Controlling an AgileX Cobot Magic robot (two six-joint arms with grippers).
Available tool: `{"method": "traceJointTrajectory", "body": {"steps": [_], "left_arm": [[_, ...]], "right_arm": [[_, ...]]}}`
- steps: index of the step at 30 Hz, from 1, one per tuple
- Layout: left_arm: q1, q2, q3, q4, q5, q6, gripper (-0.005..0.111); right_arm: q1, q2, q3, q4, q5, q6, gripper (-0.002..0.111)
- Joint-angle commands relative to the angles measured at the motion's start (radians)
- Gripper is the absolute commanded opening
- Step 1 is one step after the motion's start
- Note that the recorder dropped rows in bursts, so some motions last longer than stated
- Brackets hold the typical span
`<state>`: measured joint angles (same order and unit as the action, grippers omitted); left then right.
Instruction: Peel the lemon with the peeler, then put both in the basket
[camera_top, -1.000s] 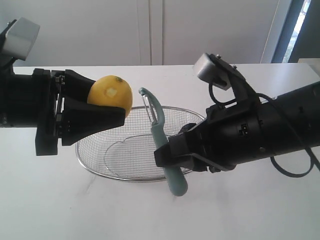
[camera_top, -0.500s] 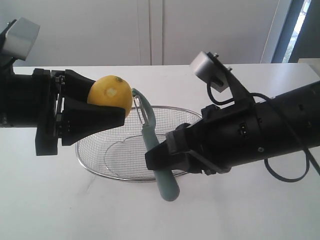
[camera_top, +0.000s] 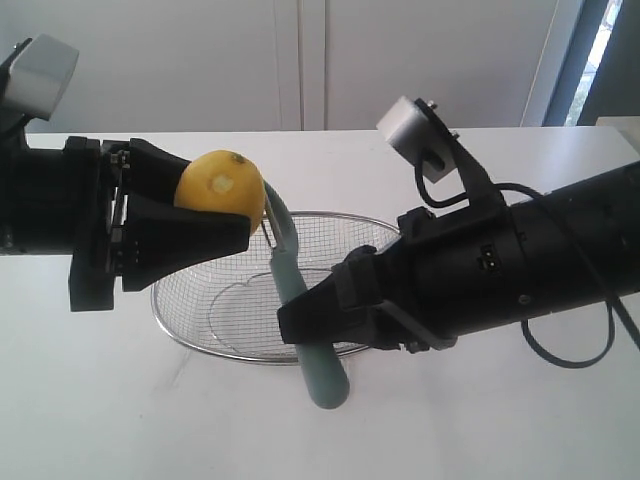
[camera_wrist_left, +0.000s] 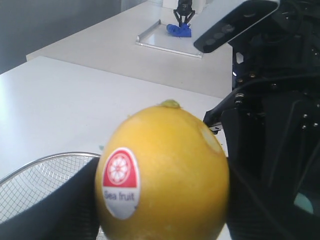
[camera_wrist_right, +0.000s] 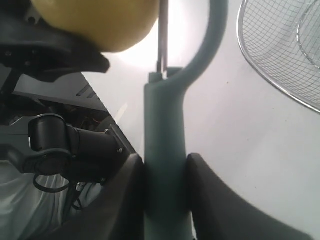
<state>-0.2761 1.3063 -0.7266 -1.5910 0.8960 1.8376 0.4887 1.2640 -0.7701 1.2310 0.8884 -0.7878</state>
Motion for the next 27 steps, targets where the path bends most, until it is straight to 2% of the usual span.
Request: {"method": "traceJointTrajectory", "body": {"steps": [1, 11, 27], "left_arm": [[-0.005, 0.000, 0.005, -0.024, 0.021, 0.003, 0.000], [-0.005, 0.000, 0.005, -0.024, 0.021, 0.003, 0.000], [-0.005, 0.000, 0.005, -0.024, 0.021, 0.003, 0.000]], "right_arm": [[0.001, -0.005, 0.003, 0.028, -0.019, -0.020, 0.000], [0.001, -0.005, 0.003, 0.028, -0.089, -0.018, 0.000], [0.001, -0.011, 0.003, 0.031, -0.100, -0.018, 0.000]]}}
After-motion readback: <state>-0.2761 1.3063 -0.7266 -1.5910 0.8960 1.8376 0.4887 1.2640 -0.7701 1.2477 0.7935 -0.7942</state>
